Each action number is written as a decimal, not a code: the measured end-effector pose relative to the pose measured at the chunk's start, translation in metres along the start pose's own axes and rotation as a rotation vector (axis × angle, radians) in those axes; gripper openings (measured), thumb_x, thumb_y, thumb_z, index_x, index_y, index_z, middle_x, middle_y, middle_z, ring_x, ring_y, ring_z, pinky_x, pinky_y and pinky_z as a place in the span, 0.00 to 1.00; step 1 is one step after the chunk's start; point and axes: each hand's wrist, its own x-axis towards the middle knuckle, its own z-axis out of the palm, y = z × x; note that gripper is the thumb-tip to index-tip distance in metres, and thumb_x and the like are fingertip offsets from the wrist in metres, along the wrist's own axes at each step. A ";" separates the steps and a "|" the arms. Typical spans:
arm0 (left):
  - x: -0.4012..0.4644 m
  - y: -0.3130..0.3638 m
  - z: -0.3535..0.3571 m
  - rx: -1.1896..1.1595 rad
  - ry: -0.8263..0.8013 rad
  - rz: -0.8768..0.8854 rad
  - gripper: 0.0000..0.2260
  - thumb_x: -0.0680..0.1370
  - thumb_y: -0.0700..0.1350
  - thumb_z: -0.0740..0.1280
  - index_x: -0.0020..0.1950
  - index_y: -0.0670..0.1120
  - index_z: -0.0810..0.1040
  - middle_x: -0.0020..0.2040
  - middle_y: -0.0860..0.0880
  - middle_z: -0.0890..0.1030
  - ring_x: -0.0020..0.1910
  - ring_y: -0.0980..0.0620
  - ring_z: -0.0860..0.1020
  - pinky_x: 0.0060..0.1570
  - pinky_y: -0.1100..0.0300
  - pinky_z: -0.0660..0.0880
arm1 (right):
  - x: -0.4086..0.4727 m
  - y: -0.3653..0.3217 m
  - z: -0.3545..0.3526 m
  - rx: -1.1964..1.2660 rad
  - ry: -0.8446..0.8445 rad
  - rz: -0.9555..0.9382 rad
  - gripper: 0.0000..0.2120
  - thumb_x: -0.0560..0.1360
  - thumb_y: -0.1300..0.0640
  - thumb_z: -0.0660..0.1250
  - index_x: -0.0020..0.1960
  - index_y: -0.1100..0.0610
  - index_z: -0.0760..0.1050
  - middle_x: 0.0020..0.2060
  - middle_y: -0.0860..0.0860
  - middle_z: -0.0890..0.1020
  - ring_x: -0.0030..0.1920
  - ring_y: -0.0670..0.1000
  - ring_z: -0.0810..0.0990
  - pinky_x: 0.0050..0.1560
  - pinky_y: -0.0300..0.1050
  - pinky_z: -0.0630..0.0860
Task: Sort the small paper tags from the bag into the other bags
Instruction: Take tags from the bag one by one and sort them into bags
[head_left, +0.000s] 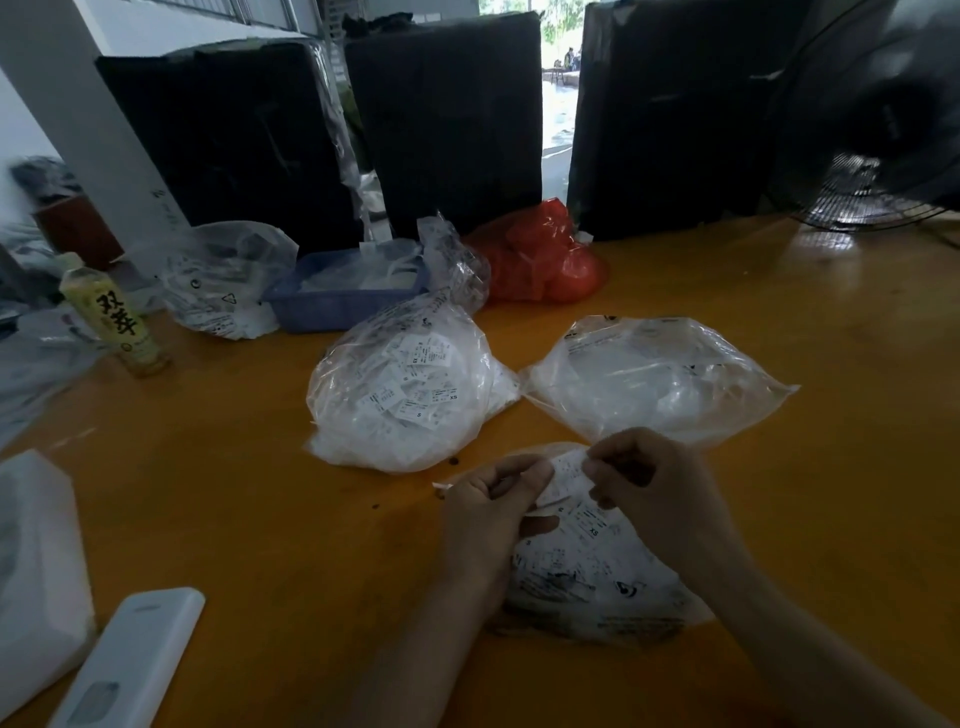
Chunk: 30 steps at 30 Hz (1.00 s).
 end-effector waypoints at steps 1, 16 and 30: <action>0.000 0.000 0.000 0.008 0.003 0.001 0.12 0.67 0.52 0.79 0.48 0.50 0.89 0.48 0.48 0.88 0.47 0.52 0.87 0.37 0.61 0.82 | -0.002 -0.002 0.002 -0.028 -0.030 -0.014 0.04 0.77 0.51 0.73 0.49 0.43 0.80 0.40 0.38 0.84 0.38 0.40 0.85 0.41 0.42 0.83; -0.007 0.019 -0.004 0.379 -0.119 0.163 0.12 0.80 0.46 0.73 0.59 0.62 0.85 0.53 0.57 0.87 0.49 0.56 0.86 0.45 0.65 0.81 | 0.006 -0.009 -0.007 -0.016 -0.039 -0.060 0.08 0.77 0.55 0.73 0.50 0.42 0.82 0.39 0.40 0.85 0.39 0.40 0.84 0.41 0.33 0.80; 0.108 0.096 -0.046 1.160 0.425 0.560 0.12 0.81 0.37 0.69 0.62 0.44 0.85 0.61 0.45 0.85 0.60 0.48 0.82 0.60 0.62 0.72 | 0.070 0.000 -0.037 -0.059 0.096 -0.050 0.08 0.81 0.57 0.67 0.57 0.50 0.84 0.42 0.42 0.86 0.38 0.40 0.84 0.38 0.31 0.78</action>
